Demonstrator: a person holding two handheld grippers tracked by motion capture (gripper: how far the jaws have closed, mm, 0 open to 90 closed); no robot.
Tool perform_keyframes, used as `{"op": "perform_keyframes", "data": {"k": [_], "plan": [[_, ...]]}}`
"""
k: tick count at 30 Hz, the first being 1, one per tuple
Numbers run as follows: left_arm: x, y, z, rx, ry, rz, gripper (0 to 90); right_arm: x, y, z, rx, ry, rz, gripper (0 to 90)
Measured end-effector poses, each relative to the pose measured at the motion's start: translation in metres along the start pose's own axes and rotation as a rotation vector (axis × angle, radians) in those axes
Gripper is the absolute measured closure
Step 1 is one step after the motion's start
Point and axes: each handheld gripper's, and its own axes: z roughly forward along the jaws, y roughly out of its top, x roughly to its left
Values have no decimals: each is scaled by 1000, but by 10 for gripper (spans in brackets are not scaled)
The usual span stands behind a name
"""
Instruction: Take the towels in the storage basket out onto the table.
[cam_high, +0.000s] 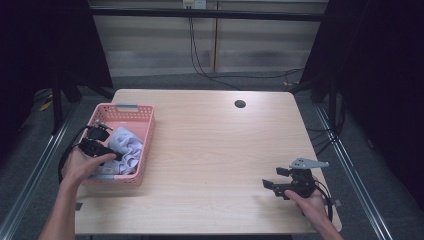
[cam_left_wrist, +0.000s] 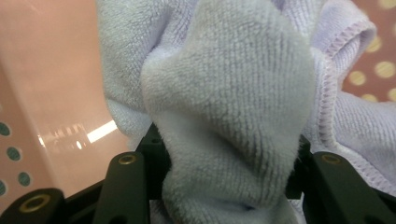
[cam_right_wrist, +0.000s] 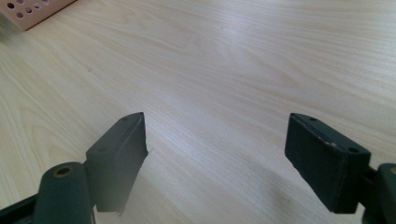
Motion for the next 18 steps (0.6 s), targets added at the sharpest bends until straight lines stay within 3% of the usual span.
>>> {"op": "perform_keyframes", "data": {"k": [3, 18], "plan": [[1, -2, -7, -42, -8, -23, 503, 0, 0, 0, 2, 1, -2, 204], [9, -5, -40, -180, -11, -45, 499, -1, 0, 0, -3, -5, 2, 204]]}}
